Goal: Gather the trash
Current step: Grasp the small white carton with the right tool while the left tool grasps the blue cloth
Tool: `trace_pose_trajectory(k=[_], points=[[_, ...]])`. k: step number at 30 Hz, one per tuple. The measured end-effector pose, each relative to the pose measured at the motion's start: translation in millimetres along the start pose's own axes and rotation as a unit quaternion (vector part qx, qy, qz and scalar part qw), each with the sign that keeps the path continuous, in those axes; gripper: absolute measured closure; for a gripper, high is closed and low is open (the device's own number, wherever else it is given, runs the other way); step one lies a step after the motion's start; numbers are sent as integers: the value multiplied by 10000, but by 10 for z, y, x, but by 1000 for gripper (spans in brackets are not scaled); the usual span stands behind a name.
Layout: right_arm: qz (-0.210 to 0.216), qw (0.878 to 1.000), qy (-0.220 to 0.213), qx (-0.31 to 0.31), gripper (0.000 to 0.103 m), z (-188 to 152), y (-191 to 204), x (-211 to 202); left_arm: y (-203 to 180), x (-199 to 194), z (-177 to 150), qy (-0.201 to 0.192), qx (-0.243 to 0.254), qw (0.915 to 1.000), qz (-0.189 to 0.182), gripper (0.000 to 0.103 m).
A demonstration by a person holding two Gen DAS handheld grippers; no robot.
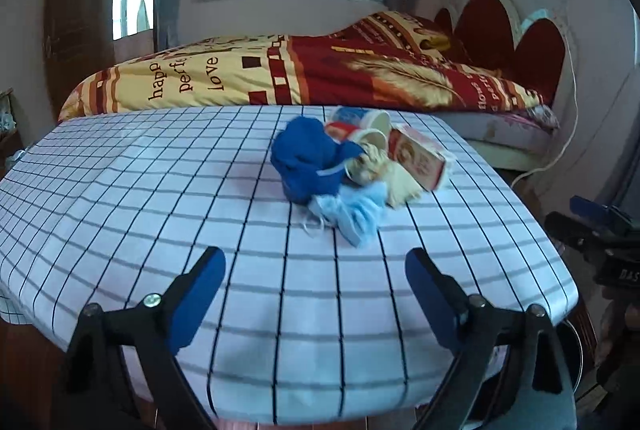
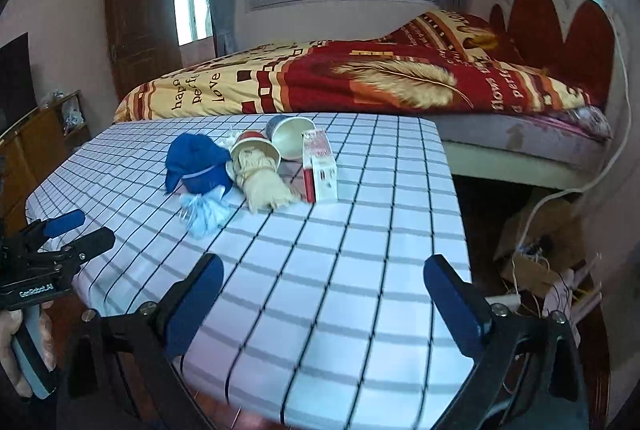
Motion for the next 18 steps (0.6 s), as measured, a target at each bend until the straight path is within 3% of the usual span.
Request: trace_pose_trajectory(k=[5,18], points=[[44,9999,93,-68,6,214,75,377,60,259,154,32,-6,9999,-104,18],[10,9982,565,-180,24,528,54,1355,309,878,539,128,-9,9999,-115,21]])
Point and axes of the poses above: each gripper's, at about its wrist camera, not at the fingertips, and x roughly the way its jaws point, y to its left, z to its top, the point moved 10 cm from there along x, roughly the way its jaws point, and after that the axes turned 10 degrees about x, right-handed, at the moved point
